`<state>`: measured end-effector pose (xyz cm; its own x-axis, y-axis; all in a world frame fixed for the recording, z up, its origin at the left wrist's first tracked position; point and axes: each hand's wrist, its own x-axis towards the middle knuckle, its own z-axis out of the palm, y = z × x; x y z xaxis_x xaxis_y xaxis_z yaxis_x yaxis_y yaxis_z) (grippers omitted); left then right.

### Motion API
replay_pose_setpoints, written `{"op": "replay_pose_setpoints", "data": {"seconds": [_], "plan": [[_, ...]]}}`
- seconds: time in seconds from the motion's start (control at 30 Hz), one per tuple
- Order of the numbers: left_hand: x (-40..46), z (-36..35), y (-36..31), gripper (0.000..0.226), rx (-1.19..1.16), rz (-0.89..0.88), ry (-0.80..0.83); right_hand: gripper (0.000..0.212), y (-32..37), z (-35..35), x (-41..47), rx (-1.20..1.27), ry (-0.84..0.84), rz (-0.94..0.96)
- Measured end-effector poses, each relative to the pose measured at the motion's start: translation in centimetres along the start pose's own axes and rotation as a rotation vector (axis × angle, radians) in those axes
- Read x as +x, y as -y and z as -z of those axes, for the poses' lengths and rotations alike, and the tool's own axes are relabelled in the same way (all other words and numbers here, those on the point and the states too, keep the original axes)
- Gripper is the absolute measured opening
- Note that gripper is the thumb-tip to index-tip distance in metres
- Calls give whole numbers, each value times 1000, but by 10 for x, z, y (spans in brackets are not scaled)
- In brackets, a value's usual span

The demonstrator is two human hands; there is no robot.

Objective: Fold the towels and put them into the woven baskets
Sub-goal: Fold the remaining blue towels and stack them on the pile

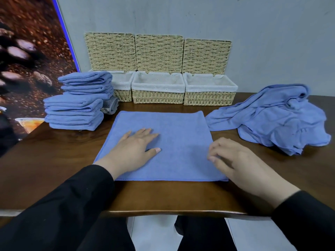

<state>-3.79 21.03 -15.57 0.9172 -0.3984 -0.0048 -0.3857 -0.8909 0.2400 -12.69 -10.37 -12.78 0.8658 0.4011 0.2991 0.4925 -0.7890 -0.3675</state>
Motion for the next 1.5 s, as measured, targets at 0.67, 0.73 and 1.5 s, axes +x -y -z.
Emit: {"op": "replay_pose_setpoints", "data": {"seconds": [0.67,0.73,1.5], "plan": [[-52,-18,-39,50,-91,-301,-159,43,12,-40,13,31,153,153],[-58,-23,-41,52,-75,-317,-133,51,13,-44,9,13,264,138],[-105,17,52,20,-382,168,-434,31,4,-31,3,88,-132,-290]]}}
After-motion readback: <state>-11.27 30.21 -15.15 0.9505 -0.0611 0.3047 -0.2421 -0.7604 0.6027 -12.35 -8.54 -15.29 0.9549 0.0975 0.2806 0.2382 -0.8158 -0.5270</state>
